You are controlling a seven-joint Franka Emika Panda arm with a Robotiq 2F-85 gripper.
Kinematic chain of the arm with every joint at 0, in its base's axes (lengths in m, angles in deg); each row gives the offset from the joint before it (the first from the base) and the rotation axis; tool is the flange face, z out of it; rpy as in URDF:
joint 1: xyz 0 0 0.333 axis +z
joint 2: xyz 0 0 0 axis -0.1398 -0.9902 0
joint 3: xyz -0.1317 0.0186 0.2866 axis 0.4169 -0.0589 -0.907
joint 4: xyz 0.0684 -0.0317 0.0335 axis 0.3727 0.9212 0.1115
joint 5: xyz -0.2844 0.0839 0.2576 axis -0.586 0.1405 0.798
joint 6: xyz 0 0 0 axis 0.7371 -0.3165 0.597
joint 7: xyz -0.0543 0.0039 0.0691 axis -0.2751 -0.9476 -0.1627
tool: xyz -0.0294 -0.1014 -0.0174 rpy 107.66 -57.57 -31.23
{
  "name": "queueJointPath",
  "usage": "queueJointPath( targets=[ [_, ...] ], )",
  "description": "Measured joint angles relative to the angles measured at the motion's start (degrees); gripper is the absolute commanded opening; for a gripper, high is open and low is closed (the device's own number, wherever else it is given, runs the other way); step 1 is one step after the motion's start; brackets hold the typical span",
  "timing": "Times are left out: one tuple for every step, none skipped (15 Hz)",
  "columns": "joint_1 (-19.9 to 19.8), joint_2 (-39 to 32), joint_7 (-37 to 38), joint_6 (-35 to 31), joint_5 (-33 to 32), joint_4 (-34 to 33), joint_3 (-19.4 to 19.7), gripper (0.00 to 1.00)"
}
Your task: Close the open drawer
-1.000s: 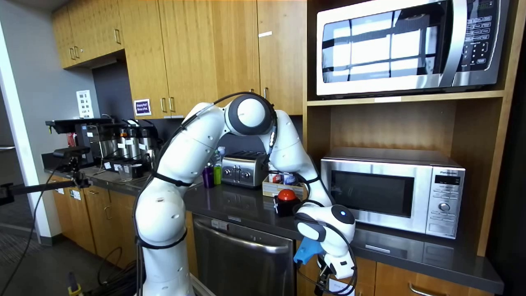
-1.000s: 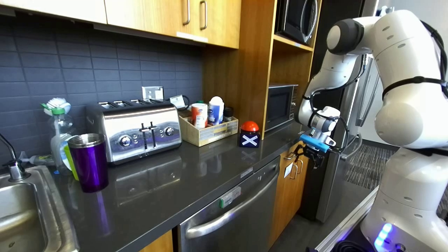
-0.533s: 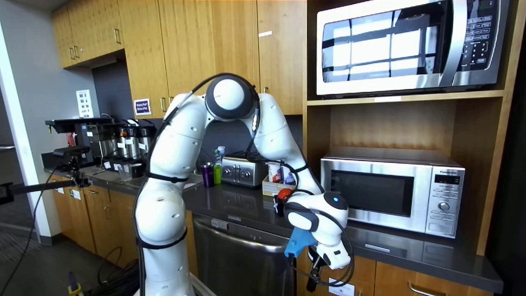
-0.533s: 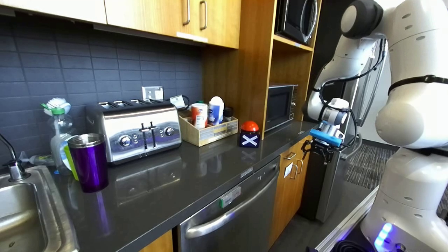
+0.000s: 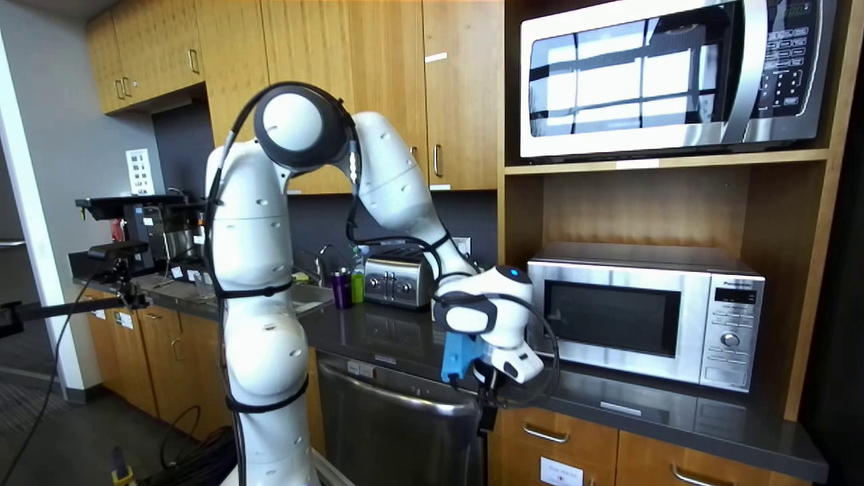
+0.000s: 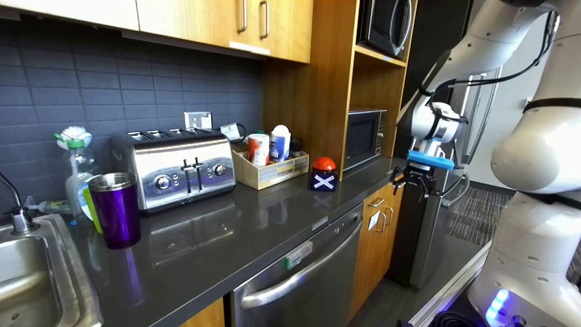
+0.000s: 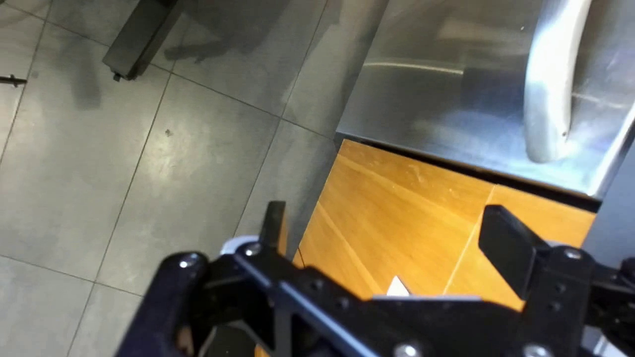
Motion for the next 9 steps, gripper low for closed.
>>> queueJointPath(
  targets=[
    [0.65,2.96,2.13,1.41,-3.92,0.95,-0.48,1.00],
    [1.17,5.87,3.97,3.25,-7.22,1.62,-1.29,1.00],
    [1.64,8.74,5.26,5.54,-9.85,2.01,-2.38,1.00],
    [2.14,11.48,6.01,8.15,-11.81,2.14,-3.62,1.00],
    [2.70,14.07,6.44,10.85,-13.15,2.12,-4.98,1.00],
    [3.39,16.59,6.53,13.56,-14.05,2.07,-6.36,1.00],
    [4.24,19.00,6.50,16.39,-14.66,1.91,-7.73,1.00],
    [5.16,21.07,6.39,19.06,-14.99,1.67,-8.96,1.00],
    [6.18,22.88,6.28,21.51,-15.13,1.38,-10.12,1.00]
  ],
)
